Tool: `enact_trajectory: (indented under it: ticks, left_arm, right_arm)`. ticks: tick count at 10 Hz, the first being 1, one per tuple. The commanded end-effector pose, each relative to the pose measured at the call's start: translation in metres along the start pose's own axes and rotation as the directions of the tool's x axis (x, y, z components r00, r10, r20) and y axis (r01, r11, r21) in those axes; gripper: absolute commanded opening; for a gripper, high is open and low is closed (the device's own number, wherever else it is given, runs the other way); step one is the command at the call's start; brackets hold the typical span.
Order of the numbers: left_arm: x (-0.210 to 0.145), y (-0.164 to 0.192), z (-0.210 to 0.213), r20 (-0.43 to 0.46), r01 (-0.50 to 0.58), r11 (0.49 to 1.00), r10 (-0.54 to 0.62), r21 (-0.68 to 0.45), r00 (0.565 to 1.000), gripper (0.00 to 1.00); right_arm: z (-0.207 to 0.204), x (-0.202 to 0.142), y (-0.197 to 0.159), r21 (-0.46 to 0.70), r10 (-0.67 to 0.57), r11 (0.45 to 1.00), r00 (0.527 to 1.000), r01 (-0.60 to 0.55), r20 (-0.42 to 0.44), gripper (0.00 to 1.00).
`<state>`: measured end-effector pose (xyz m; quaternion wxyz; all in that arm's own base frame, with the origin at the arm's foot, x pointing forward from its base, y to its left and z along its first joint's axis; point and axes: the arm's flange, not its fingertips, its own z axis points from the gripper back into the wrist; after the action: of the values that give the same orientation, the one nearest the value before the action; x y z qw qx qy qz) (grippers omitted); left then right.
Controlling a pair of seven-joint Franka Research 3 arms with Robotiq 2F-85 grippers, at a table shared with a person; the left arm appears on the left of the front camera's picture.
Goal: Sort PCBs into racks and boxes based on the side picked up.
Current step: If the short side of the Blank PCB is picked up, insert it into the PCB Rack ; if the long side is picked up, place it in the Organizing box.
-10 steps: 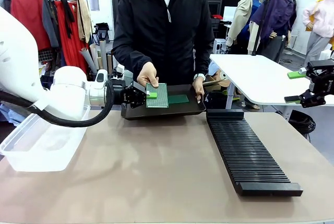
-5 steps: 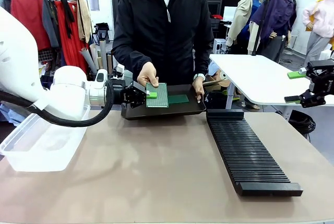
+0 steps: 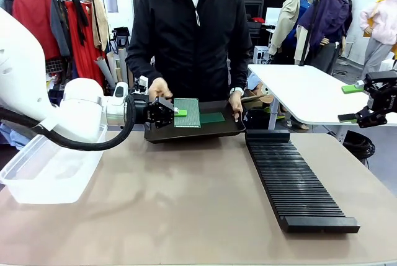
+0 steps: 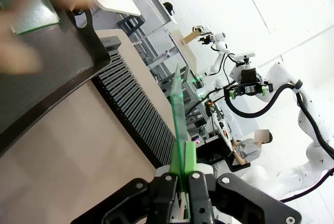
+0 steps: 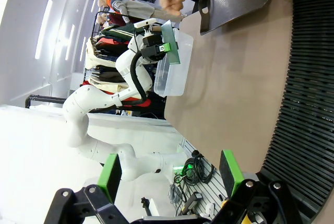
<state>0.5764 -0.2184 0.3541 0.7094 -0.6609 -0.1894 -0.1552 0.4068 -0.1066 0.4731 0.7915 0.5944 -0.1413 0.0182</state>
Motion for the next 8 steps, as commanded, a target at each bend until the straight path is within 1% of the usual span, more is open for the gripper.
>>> enact_trajectory:
  ticks: [1,6,7,8]
  left_arm:
    - [-0.0004,-0.0024,-0.0007,0.001,0.013,1.0,-0.013,0.001,1.0,0.0]
    - [0.0,0.0,0.0,0.0,0.0,1.0,0.0,0.0,1.0,0.0]
    - [0.0013,-0.001,0.0032,-0.018,-0.002,1.0,0.002,0.008,1.0,0.0]
    - [0.0038,-0.0041,0.0091,-0.056,-0.023,1.0,0.023,-0.007,0.998,0.0]
  right_arm:
    - [-0.0006,0.0012,0.0027,-0.007,0.004,1.0,1.0,-0.004,0.007,1.0]
    - [-0.0006,0.0012,0.0027,-0.007,0.004,1.0,1.0,-0.004,0.007,1.0]
    - [-0.0006,0.0012,0.0027,-0.007,0.004,1.0,1.0,-0.004,0.007,1.0]
    - [-0.0006,0.0012,0.0027,-0.007,0.004,1.0,1.0,-0.004,0.007,1.0]
